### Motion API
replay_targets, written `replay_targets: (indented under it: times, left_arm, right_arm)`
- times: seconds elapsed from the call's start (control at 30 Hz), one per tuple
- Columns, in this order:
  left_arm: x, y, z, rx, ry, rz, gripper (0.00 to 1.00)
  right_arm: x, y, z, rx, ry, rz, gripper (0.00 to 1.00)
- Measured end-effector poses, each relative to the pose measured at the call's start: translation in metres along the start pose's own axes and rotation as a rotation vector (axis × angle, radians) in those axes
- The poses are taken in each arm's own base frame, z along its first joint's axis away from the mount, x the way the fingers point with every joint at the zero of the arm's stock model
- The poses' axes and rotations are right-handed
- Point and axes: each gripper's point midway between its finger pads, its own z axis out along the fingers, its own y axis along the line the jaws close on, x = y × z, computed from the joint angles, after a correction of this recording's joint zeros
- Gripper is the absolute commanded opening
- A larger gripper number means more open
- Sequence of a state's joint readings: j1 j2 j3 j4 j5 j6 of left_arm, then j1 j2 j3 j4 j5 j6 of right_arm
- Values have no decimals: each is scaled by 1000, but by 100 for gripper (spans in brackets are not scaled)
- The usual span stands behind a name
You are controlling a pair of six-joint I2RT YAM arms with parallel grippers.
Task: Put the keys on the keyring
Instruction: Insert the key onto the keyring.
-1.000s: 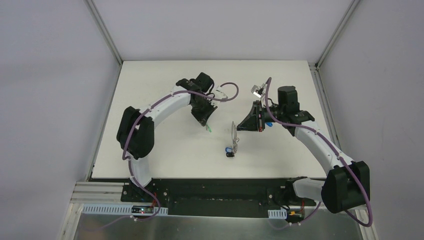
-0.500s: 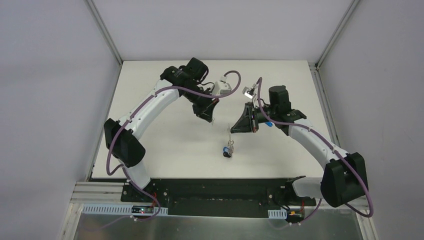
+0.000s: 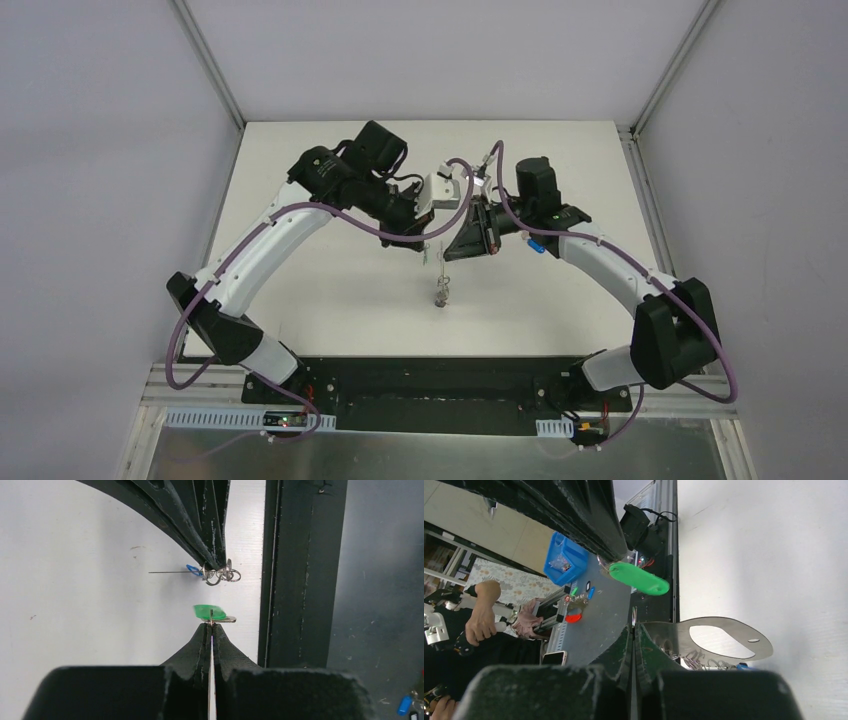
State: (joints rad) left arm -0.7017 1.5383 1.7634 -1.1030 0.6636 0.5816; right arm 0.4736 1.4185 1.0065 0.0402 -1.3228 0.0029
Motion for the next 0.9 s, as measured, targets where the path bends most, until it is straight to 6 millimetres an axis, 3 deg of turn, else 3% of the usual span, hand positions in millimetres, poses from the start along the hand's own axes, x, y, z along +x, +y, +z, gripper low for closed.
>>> replay_targets:
  times: [0.4,0.9]
  left_arm:
    - [0,-3,7,-32,43,114,0]
    - [7,-7,20,-13,63,139,0]
  right_arm:
    - [-2,19,7,-93,32,-29,0]
    - [3,26,14,-123,54,-31,0]
